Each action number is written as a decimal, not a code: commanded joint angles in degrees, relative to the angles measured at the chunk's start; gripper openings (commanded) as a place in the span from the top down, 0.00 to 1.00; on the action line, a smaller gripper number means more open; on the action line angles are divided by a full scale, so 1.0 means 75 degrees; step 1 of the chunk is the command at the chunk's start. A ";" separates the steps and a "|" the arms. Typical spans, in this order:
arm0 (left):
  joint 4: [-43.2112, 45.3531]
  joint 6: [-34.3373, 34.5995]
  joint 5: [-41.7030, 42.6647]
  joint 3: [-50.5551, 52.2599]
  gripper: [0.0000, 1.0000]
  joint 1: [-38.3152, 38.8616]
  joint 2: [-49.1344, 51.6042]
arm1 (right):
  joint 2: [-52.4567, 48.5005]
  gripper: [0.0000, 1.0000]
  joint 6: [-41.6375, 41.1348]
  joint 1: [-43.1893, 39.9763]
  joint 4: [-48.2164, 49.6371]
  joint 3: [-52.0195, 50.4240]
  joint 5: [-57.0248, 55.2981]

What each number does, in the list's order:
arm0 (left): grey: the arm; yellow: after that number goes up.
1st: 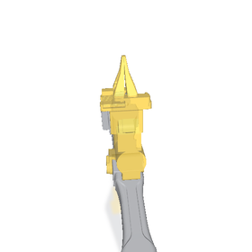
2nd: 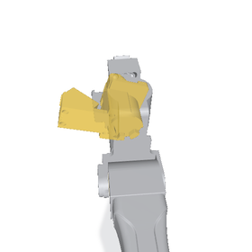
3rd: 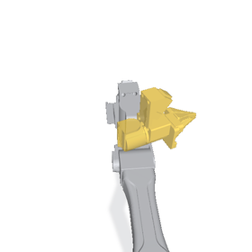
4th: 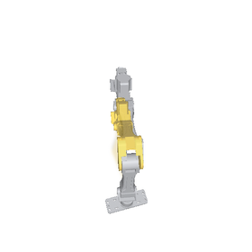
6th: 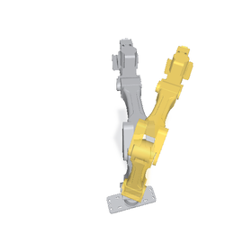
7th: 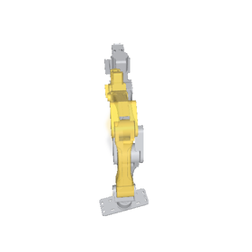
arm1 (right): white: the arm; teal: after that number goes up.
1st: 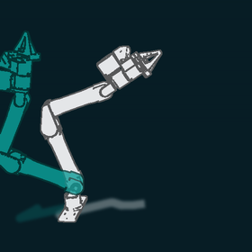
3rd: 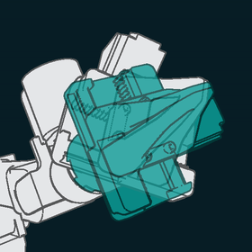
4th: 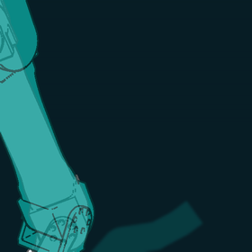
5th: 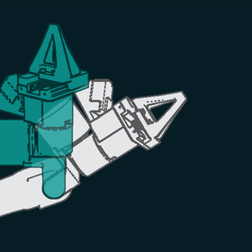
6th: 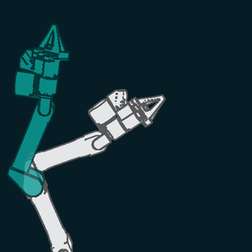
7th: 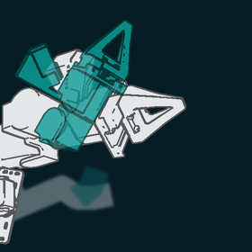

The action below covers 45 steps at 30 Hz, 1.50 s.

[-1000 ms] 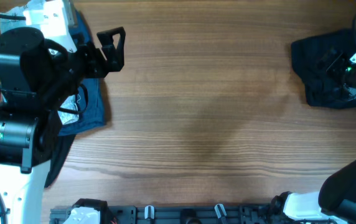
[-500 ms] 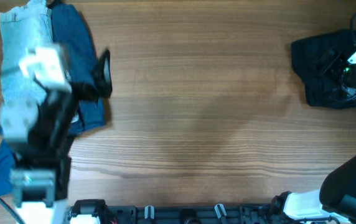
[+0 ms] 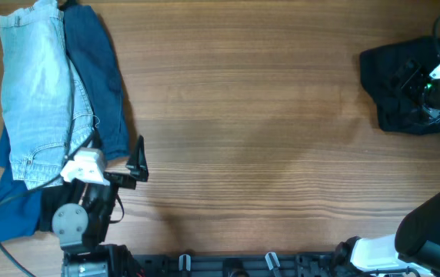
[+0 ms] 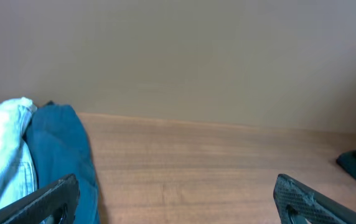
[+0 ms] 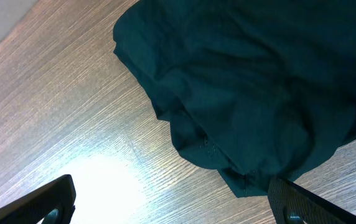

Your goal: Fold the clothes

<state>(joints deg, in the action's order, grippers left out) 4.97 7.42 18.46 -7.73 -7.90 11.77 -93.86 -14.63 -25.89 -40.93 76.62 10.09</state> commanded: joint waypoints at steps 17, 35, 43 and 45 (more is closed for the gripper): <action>-0.1183 0.0099 -0.1705 0.0985 0.00 0.0411 -0.1542 | -0.0102 0.00 0.0128 0.0058 0.0017 0.0052 0.0044; -0.1183 0.0099 -0.1705 0.0985 0.00 0.0411 -0.1524 | 0.0108 0.00 0.0131 0.0140 0.0020 0.0050 0.0041; -0.1183 0.0099 -0.1705 0.0985 0.00 0.0411 -0.1524 | 0.2853 0.00 0.0163 0.2165 0.0012 -0.0052 0.0032; -0.1183 0.0099 -0.1705 0.0985 0.00 0.0411 -0.1524 | 0.3590 0.00 0.0428 0.2926 0.0239 -0.0172 -0.0452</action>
<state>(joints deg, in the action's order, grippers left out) -3.68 7.84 6.66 -0.69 -5.17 0.84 -74.56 -14.37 -11.00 -40.69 76.16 10.04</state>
